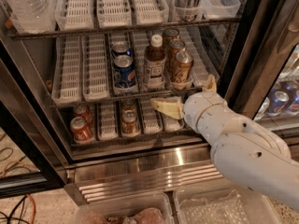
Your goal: Pick blue plastic bottle from middle shelf of fridge
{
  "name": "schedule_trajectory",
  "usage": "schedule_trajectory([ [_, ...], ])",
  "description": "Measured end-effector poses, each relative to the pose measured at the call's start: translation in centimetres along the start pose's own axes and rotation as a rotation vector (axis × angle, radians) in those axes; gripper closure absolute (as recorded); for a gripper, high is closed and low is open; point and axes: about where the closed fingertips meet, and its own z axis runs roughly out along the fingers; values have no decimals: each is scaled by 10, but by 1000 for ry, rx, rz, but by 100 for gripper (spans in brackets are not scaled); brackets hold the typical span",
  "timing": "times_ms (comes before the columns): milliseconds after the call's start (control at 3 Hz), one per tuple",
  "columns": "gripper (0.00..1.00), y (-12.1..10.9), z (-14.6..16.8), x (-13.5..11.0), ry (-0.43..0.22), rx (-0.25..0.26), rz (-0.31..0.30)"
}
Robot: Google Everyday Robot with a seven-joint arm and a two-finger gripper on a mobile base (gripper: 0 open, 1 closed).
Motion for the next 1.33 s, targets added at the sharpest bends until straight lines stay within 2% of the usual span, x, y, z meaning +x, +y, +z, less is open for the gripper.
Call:
schedule_trajectory([
  [333,0,-5,-2,0,-9,15,31],
  [667,0,9,5,8,-19,5,46],
  [1333,0,53,26,21,-34,-50,28],
])
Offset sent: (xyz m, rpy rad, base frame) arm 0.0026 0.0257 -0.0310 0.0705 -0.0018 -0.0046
